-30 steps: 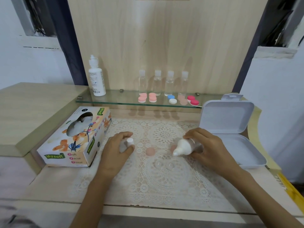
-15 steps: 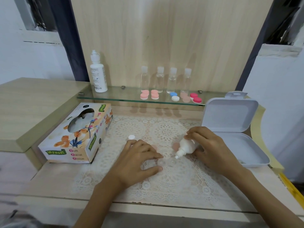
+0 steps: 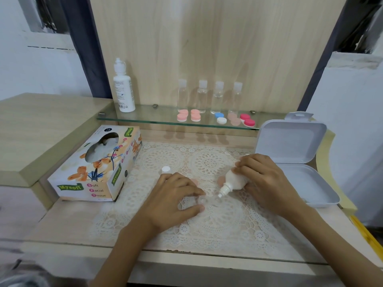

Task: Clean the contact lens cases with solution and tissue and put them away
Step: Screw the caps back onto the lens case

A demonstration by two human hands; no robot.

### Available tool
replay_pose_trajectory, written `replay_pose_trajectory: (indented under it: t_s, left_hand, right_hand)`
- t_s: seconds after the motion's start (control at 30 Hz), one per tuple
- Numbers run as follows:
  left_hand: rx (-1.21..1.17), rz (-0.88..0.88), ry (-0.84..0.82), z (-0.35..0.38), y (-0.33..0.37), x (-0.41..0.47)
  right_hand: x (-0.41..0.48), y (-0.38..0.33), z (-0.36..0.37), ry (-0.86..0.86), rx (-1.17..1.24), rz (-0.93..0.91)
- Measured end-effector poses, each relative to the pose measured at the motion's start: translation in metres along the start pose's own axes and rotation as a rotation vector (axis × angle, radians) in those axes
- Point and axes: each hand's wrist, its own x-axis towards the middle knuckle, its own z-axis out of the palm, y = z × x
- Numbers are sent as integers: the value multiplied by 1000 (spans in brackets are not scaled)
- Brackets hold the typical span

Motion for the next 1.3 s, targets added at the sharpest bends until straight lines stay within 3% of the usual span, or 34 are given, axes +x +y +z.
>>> replay_pose_trajectory:
  t_s: [0.9,1.3]
  left_hand:
    - [-61,-46,-47,-2,0,-1]
    - [-104,-82,-78,-1,0,0]
  right_hand:
    - [7,5,-3,9,-22,-40]
    - [8,-4,2,-41,92,81]
